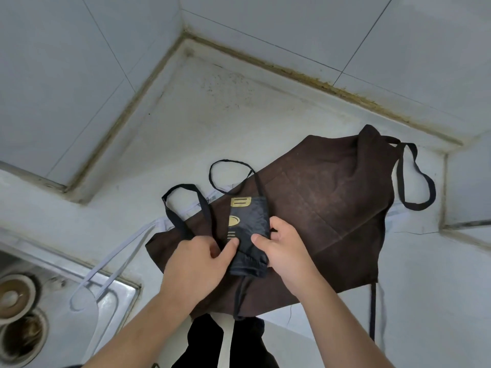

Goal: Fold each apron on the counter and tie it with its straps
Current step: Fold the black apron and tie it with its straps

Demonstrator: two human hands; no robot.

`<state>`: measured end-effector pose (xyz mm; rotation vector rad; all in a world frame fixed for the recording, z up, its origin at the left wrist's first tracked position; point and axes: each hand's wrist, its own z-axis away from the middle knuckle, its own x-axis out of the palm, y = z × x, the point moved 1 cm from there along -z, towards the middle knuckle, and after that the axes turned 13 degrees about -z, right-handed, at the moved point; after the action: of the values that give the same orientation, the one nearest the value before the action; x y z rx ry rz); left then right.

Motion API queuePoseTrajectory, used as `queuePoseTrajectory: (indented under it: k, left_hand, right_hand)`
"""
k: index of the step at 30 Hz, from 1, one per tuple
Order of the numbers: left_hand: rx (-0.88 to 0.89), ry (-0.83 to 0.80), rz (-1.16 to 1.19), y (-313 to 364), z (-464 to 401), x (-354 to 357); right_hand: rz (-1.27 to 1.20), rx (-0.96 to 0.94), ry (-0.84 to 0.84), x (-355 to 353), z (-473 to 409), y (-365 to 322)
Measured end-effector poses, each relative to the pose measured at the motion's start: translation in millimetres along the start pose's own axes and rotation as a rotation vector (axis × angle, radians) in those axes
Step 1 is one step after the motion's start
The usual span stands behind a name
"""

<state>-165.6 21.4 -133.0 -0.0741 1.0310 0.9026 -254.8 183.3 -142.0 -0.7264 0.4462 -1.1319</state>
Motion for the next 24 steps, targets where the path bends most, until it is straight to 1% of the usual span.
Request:
queuePoseTrajectory:
  k: [1, 2, 3, 5, 6, 7, 8, 9, 10, 12, 13, 14, 15, 17, 20, 24]
  left_hand:
    - [-0.081, -0.193, 0.178, 4, 1, -1]
    - [-0.151, -0.384, 0.419, 9, 3, -3]
    - [-0.191, -0.532, 0.662, 13, 6, -6]
    - [-0.179, -0.708, 1.068, 20, 14, -17]
    - [-0.166, -0.760, 1.191, 20, 16, -21]
    - [-0.144, -0.809, 1.260, 21, 20, -24]
    - [-0.128, -0.805, 1.253, 22, 24, -27]
    - [-0.113, -0.728, 1.158, 23, 25, -26]
    - [-0.113, -0.572, 0.965, 23, 24, -23]
    - [-0.161, -0.066, 0.512, 23, 25, -31]
    - [-0.111, 0.104, 0.408, 25, 28, -38]
    - [-0.026, 0.146, 0.401, 30, 32, -46]
    - [0.061, 0.118, 0.410, 35, 39, -55]
    - [0.141, -0.015, 0.407, 43, 49, -71]
    - [0.195, -0.132, 0.455, 44, 62, -88]
    - [0.233, -0.234, 0.592, 42, 74, -110]
  right_hand:
    - [-0.027, -0.006, -0.017, -1, 8, -4]
    - [-0.061, -0.013, -0.046, -1, 15, -8]
    - [-0.098, -0.017, -0.081, -1, 23, -11]
    - [-0.122, -0.032, -0.130, -1, 38, -18]
    - [-0.119, -0.042, -0.141, -1, 44, -21]
    - [-0.117, -0.055, -0.146, -2, 50, -24]
    - [-0.120, -0.067, -0.142, -3, 57, -28]
    - [-0.121, -0.075, -0.130, -4, 63, -31]
    - [-0.104, -0.088, -0.101, -5, 68, -35]
    - [0.025, -0.158, -0.003, -9, 77, -43]
    - [0.083, -0.196, 0.029, -11, 81, -47]
    - [0.112, -0.231, 0.036, -11, 87, -52]
    - [0.122, -0.256, 0.031, -11, 95, -59]
    - [0.110, -0.280, 0.019, -8, 109, -70]
    - [0.064, -0.337, 0.036, -3, 131, -87]
    - [-0.005, -0.371, 0.010, 6, 159, -106]
